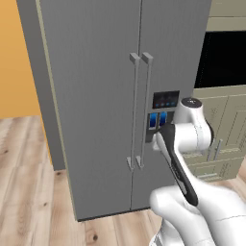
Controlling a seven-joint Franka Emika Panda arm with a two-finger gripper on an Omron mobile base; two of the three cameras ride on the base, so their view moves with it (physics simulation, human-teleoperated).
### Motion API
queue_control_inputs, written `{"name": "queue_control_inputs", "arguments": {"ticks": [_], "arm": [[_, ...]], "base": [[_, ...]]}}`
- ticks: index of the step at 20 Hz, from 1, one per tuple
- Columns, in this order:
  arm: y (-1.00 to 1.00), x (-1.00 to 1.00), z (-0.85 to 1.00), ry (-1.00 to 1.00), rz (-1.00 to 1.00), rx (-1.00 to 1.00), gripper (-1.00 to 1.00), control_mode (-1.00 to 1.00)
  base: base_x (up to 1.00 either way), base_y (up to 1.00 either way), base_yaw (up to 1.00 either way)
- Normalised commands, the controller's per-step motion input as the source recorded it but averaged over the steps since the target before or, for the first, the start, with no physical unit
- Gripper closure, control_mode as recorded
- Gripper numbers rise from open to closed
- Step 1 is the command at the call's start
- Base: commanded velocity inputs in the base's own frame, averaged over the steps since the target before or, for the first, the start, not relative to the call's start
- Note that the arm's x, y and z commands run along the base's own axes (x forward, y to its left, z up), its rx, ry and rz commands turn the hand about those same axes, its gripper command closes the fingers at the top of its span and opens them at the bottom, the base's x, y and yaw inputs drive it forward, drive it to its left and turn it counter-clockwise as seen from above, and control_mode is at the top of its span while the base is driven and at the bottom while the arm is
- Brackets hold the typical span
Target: Place one of the steaks on the plate and the other in the bowl. Then place the bowl in the fridge.
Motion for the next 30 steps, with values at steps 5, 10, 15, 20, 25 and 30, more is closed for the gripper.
{"name": "queue_control_inputs", "arguments": {"ticks": [5,10,15,20,25,30], "arm": [[0.0,0.99,0.0,-0.12,0.03,0.0,-1.0,-1.0],[0.0,0.96,0.0,-0.02,0.05,0.0,-1.0,-1.0],[-0.01,0.7,-0.03,-0.11,0.12,0.0,-1.0,-1.0],[0.0,0.4,0.43,-0.1,0.01,-0.08,-1.0,-1.0],[0.0,0.35,0.09,-0.06,0.01,0.0,-1.0,-1.0],[-0.02,0.36,0.0,0.0,0.02,0.0,-1.0,-1.0]], "base": [[0.0,0.0,0.0],[0.0,0.0,0.0],[0.0,0.0,0.0],[0.0,0.0,0.0],[0.0,0.0,0.0],[0.0,0.0,0.0]]}}
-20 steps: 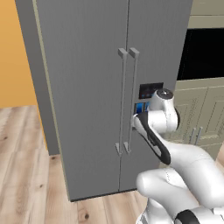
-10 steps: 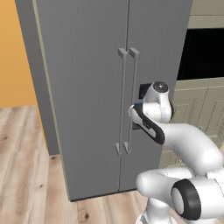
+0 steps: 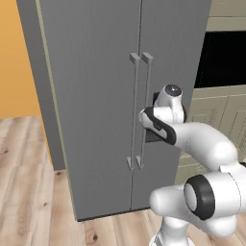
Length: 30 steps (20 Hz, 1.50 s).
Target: Place one of the steaks on the plate and the other in the bowl. Then place the bowl in the fridge.
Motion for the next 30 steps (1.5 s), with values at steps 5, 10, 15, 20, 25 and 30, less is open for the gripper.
{"name": "queue_control_inputs", "arguments": {"ticks": [5,10,15,20,25,30], "arm": [[0.0,0.46,0.0,-0.02,0.0,0.0,-1.0,-1.0],[0.0,0.28,0.0,-0.07,0.0,0.0,-1.0,-1.0],[0.0,0.27,0.0,-0.07,0.0,0.0,-1.0,-1.0],[0.0,0.48,0.0,0.0,0.0,0.0,-1.0,-1.0],[0.0,0.43,0.01,0.0,0.0,0.0,-1.0,-1.0],[0.0,0.26,0.0,0.0,0.01,0.0,-1.0,-1.0]], "base": [[0.0,0.0,0.0],[0.0,0.0,0.0],[0.0,0.0,0.0],[0.0,0.0,0.0],[0.0,0.0,0.0],[0.0,0.0,0.0]]}}
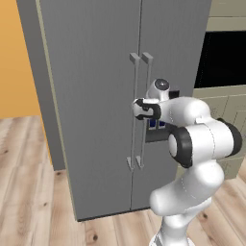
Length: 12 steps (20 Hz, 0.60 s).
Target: Place one of the steaks on the plate and the other in the bowl. Then place the bowl in the fridge.
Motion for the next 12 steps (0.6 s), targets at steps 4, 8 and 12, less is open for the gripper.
{"name": "queue_control_inputs", "arguments": {"ticks": [4,8,12], "arm": [[0.0,0.38,0.0,0.0,0.02,0.02,-1.0,-1.0],[0.0,0.38,0.0,0.0,0.04,0.01,-1.0,-1.0],[0.0,0.43,0.0,0.0,0.09,0.02,-1.0,-1.0]], "base": [[0.0,0.0,0.0],[0.0,0.0,0.0],[0.0,0.0,0.0]]}}
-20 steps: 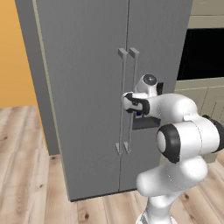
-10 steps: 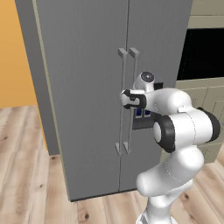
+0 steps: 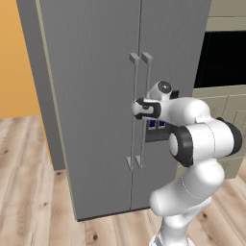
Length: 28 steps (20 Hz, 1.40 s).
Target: Place one of the steaks on the plate and the other in the bowl. Then place the bowl in the fridge.
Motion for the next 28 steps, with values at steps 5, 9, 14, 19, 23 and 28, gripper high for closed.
{"name": "queue_control_inputs", "arguments": {"ticks": [5,9,14,19,23,28], "arm": [[0.0,0.37,0.0,0.0,0.12,0.0,1.0,-1.0],[0.0,0.2,0.0,0.01,0.02,0.0,1.0,-1.0],[0.01,0.09,0.0,0.05,0.0,0.0,1.0,-1.0],[-0.02,-0.05,0.18,0.02,0.0,0.0,1.0,-1.0],[-0.16,-0.31,0.49,0.09,0.0,0.0,1.0,-1.0],[-0.3,-0.51,0.37,0.06,0.0,0.02,1.0,-1.0]], "base": [[0.0,0.0,0.0],[0.0,0.0,0.0],[0.0,0.0,0.0],[0.0,0.0,0.0],[0.0,0.0,0.0],[0.0,0.0,0.0]]}}
